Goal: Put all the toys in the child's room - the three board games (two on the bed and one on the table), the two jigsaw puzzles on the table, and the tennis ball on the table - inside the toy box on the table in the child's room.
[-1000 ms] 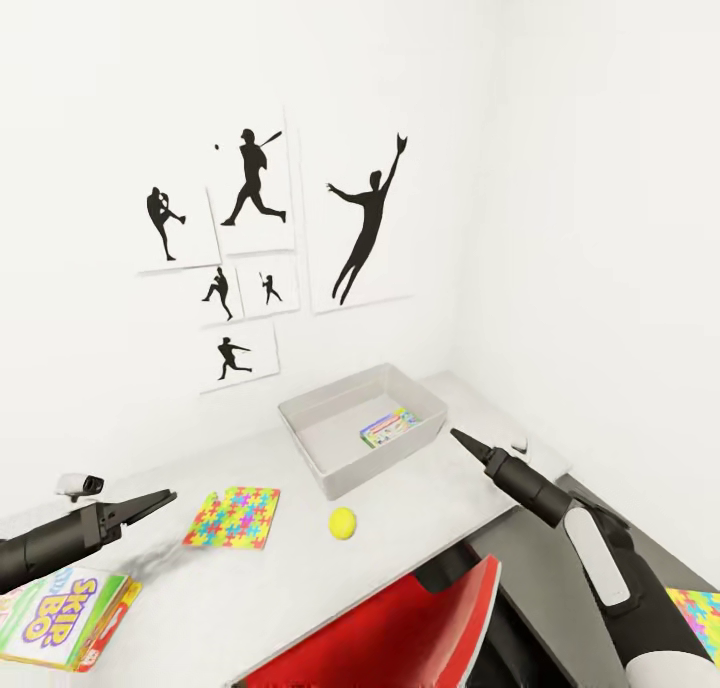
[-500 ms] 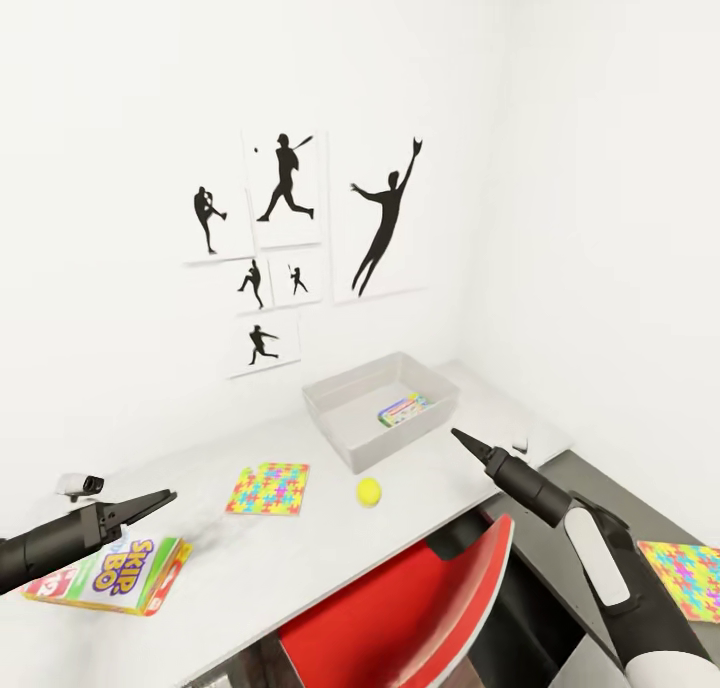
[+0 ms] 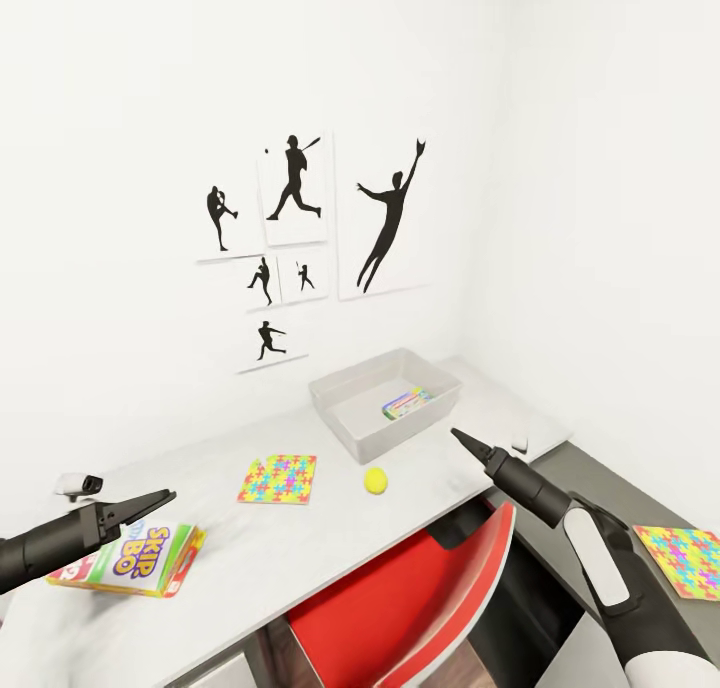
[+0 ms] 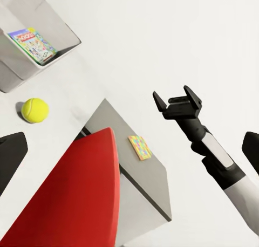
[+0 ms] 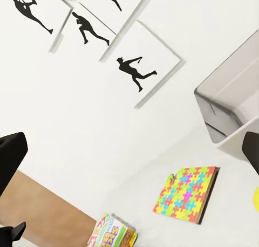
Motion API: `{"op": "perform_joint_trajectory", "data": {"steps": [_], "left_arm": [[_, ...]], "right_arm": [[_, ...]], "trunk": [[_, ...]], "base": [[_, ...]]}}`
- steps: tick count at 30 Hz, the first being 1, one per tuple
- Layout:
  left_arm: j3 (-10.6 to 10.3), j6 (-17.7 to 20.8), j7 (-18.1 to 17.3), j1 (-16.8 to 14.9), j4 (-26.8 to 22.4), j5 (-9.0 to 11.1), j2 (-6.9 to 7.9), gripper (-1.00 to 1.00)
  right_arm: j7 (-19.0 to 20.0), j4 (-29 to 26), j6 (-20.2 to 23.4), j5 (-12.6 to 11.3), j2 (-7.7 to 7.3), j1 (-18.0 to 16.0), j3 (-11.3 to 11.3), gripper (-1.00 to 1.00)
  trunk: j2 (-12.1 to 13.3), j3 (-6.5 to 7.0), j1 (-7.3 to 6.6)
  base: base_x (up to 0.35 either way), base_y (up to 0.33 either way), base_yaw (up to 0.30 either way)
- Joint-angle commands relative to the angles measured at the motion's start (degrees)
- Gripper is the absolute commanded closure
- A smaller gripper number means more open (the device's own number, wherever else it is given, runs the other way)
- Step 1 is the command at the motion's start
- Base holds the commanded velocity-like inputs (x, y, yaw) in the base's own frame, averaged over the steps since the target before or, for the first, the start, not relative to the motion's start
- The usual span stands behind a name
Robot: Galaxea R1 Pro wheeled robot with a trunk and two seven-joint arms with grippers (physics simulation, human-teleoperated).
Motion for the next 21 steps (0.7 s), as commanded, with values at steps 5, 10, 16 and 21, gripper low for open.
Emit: {"op": "perform_joint_trajectory", "data": {"steps": [5,10,16,21], "left_arm": [[-0.16,0.60,-0.26,-0.04,-0.02,-0.06,0.00,-1.00],[-0.16,0.60,-0.26,-0.04,-0.02,-0.08,0.00,-1.00],[-0.08,0.60,-0.26,-0.06,-0.02,-0.09,0.00,-1.00],[-0.09,0.60,-0.26,-0.05,-0.08,-0.08,0.00,-1.00]], "right_arm": [[-0.04,0.04,0.49,-0.37,0.05,-0.05,-0.04,-1.00],[-0.05,0.06,0.51,-0.37,0.08,-0.05,-0.04,-1.00],[-0.06,0.06,0.52,-0.37,0.11,-0.05,-0.04,-1.00],[-0.06,0.06,0.52,-0.37,0.14,-0.05,-0.04,-1.00]], "trunk": [[-0.13,-0.13,0.04],[-0.13,-0.13,0.04],[-0.13,-0.13,0.04],[-0.13,-0.13,0.04]], "base": [[-0.001,0.001,0.000],[0.000,0.000,-0.001],[0.000,0.000,-0.077],[0.000,0.000,-0.212]]}}
